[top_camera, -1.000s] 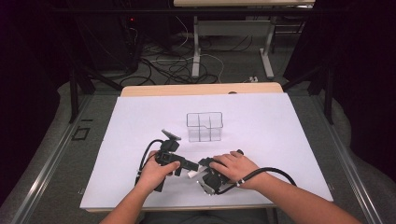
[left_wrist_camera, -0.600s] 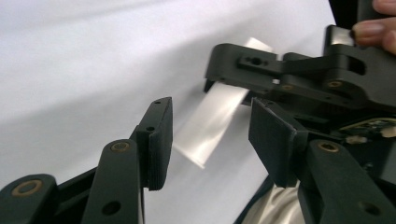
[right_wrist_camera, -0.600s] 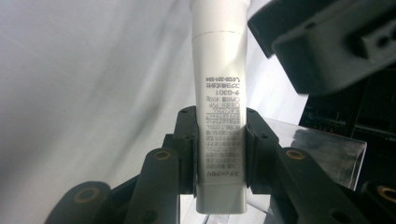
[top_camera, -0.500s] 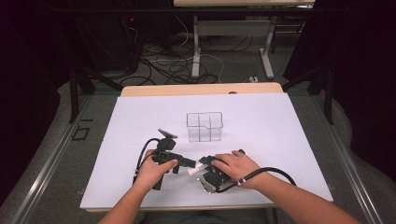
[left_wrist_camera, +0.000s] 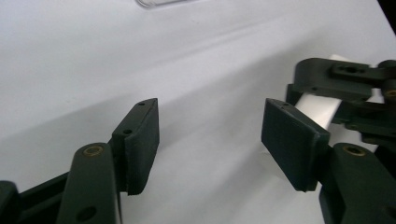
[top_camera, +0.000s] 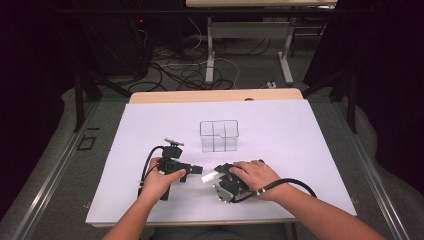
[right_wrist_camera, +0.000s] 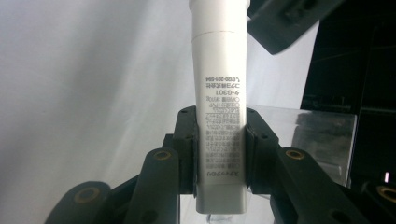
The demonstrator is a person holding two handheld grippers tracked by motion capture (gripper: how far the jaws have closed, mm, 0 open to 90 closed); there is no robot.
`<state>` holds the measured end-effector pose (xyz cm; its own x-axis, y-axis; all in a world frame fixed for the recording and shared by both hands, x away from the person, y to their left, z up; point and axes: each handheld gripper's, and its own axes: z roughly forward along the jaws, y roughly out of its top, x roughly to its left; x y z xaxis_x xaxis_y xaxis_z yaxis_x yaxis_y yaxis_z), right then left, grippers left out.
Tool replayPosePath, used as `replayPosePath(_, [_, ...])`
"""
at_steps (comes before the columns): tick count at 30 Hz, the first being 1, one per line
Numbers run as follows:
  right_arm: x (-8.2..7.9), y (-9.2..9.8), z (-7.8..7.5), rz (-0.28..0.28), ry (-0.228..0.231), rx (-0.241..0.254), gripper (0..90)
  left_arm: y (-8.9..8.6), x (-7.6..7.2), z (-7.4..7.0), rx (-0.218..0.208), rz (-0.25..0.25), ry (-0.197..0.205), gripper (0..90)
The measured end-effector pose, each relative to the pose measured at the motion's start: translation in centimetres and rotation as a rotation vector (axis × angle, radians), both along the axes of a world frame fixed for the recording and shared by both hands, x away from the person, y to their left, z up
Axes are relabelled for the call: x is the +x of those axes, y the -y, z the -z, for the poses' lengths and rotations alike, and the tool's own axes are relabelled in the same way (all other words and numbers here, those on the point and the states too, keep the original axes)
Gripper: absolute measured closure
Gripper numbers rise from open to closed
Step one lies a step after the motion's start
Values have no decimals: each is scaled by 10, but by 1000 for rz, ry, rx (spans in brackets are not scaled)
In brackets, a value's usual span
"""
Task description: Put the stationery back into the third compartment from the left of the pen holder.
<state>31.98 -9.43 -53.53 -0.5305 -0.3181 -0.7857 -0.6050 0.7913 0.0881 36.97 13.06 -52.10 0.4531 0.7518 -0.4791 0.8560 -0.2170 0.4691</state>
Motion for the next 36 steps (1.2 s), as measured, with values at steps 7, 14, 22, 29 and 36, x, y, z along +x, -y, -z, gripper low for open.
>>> replayPosePath(7, [6, 4, -12, 69, -65, 89, 706, -3, 0, -2, 34, -9, 98, 349])
replayPosePath(14, [17, 11, -26, 150, -111, 231, 706, -4, 2, -1, 43, -2, 153, 300])
replayPosePath(22, [37, 20, -45, 258, -186, 412, 706, -2, 2, 2, 60, -4, 164, 250])
replayPosePath(29, [63, 30, -54, 369, -329, 665, 707, 0, 2, 4, 76, 22, 167, 238])
replayPosePath(36, [88, 40, -47, 464, -507, 946, 707, 1, 2, 6, 80, 17, 157, 238])
